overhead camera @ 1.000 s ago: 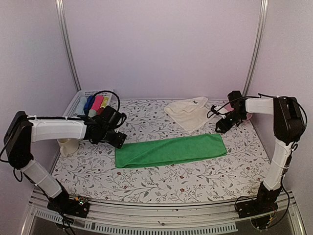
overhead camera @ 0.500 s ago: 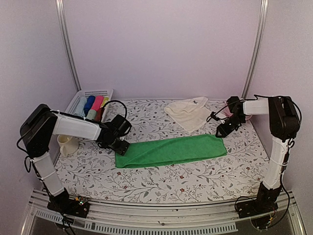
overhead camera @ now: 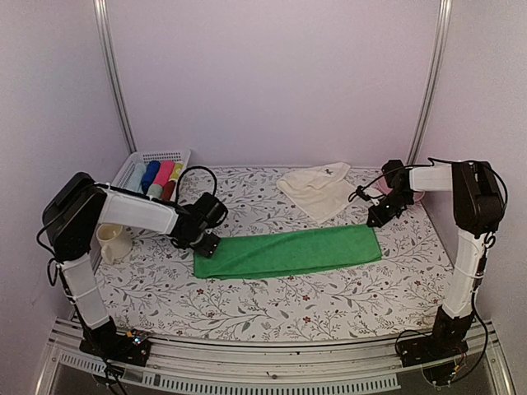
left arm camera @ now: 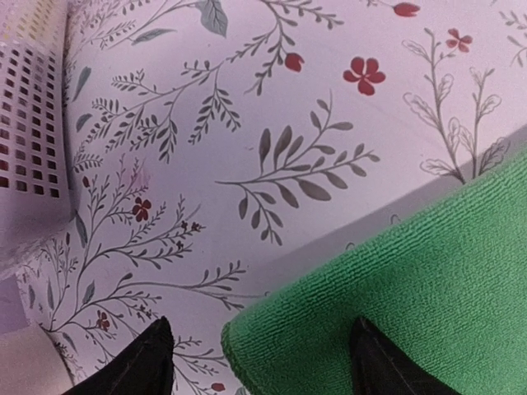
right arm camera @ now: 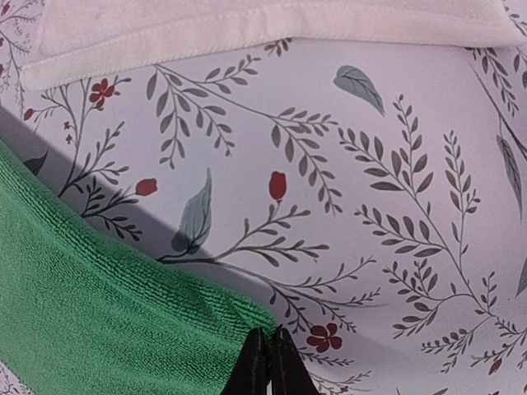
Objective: Roll the towels
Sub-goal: Smooth out the towel at the center of the board.
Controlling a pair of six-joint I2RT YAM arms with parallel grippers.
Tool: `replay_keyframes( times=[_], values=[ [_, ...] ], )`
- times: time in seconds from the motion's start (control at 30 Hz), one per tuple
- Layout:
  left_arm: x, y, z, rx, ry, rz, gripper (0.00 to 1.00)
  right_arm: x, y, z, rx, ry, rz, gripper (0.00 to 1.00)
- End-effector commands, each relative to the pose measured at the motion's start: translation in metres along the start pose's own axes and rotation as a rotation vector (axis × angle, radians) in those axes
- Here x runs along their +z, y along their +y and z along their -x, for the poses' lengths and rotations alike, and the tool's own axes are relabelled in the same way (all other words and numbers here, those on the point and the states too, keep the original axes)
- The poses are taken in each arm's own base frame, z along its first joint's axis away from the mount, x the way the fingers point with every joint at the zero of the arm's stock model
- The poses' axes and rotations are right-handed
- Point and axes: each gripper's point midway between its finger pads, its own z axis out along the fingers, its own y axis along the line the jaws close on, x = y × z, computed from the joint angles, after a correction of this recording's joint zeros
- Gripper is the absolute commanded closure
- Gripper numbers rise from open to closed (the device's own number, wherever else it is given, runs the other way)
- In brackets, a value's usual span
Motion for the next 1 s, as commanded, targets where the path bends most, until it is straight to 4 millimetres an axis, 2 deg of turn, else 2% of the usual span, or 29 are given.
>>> replay_keyframes(
  times=[0.0,0.17,0.33,0.47,0.6,0.63,0.77,0.87,0.97],
  values=[
    [0.015,0.005,-0.034,0.066,0.121,0.076,0.26,-0.005,-0.030,0.007,0.037,-0.009,-0.135,0.98],
    [0.017,0.013,-0.042,0.073,0.157,0.129,0.26,-0.008,-0.046,0.008,0.055,-0.006,-0.223,0.98],
    [0.015,0.021,-0.044,0.066,0.161,0.175,0.25,-0.007,-0.050,0.006,0.054,0.005,-0.248,0.96],
    [0.016,0.022,-0.039,0.057,0.155,0.187,0.19,-0.015,-0.047,0.013,0.031,-0.019,-0.245,0.77],
    [0.006,0.025,-0.023,0.027,0.108,0.175,0.08,-0.043,-0.042,0.028,-0.016,-0.084,-0.255,0.60],
    [0.002,0.025,-0.019,0.019,0.092,0.166,0.03,-0.049,-0.035,0.031,-0.036,-0.103,-0.244,0.58],
    [-0.015,0.026,-0.001,-0.011,0.026,0.119,0.03,-0.077,0.014,0.038,-0.251,-0.178,-0.195,0.56],
    [-0.027,0.025,0.011,-0.029,-0.019,0.084,0.03,-0.082,0.064,0.023,-0.472,-0.193,-0.142,0.56],
    [-0.034,0.019,0.020,-0.028,-0.054,0.042,0.03,-0.089,0.097,0.004,-0.647,-0.212,-0.103,0.56]
  ],
)
